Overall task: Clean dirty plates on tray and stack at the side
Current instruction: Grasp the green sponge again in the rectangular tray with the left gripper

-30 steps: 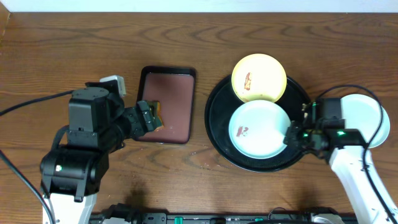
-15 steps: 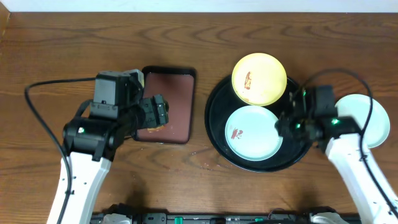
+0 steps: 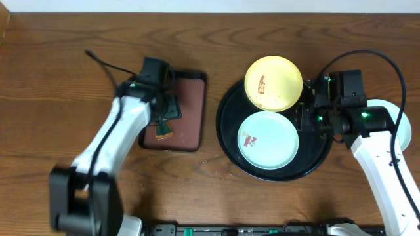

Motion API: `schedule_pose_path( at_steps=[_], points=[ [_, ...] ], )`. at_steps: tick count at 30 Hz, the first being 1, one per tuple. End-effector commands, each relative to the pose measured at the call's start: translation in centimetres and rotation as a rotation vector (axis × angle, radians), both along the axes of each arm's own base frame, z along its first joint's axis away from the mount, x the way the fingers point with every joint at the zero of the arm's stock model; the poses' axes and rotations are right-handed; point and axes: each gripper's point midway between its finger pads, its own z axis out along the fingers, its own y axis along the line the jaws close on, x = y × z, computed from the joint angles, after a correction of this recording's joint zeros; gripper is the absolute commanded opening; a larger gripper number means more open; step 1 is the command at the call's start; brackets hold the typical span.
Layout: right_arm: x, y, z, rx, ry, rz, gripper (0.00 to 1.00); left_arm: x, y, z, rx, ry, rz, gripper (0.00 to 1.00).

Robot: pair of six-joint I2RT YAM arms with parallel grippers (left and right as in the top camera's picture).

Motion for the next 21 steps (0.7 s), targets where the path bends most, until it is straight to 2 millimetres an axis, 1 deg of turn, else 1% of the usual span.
schedule_pose_path(
  at_steps=[1,5,8,9,10,11,12,14,15,17,18,19,20,21],
  points=[
    [-0.4,0.5,-0.1,0.004,0.015,0.018,0.45,1.4,0.8,-3.6,0.065,0.044,0.035,0.58],
    [-0.7,0.4,-0.3,0.003,0.029,0.018,0.44,1.9,0.9,-7.0,0.075,0.092,0.040,0.45],
    [-0.8,0.4,-0.3,0.002,0.034,0.018,0.44,2.0,0.8,-8.5,0.072,0.115,0.039,0.30],
    [-0.8,0.4,-0.3,0.002,0.036,0.018,0.44,2.0,0.4,-8.8,0.055,0.122,0.032,0.23],
    [-0.9,0.4,-0.3,0.002,0.037,0.018,0.44,1.9,-0.3,-9.0,0.018,0.129,0.024,0.15],
    [-0.9,0.4,-0.3,0.002,0.036,0.018,0.44,1.8,-1.2,-9.0,-0.034,0.136,0.013,0.09],
    [-0.9,0.4,-0.3,0.002,0.036,0.018,0.44,1.7,-2.1,-8.8,-0.082,0.142,-0.002,0.08],
    [-0.8,0.4,-0.3,0.002,0.036,0.018,0.44,1.6,-4.0,-8.0,-0.186,0.143,-0.053,0.08],
    [-0.8,0.4,-0.3,0.002,0.036,0.018,0.44,1.6,-4.4,-7.5,-0.209,0.139,-0.060,0.08],
    [-0.8,0.4,-0.3,0.002,0.036,0.018,0.44,1.7,-4.5,-6.4,-0.218,0.119,-0.063,0.08],
    [-0.9,0.4,-0.3,0.002,0.037,0.018,0.43,1.8,-4.5,-5.6,-0.221,0.101,-0.065,0.10],
    [-0.9,0.4,-0.3,0.002,0.036,0.018,0.43,1.8,-4.4,-4.9,-0.223,0.088,-0.066,0.16],
    [-0.9,0.4,-0.3,0.001,0.036,0.018,0.43,1.8,-4.4,-4.1,-0.223,0.070,-0.067,0.25],
    [-0.9,0.4,-0.3,0.001,0.037,0.018,0.43,1.9,-4.4,-3.2,-0.223,0.049,-0.069,0.30]
  ],
)
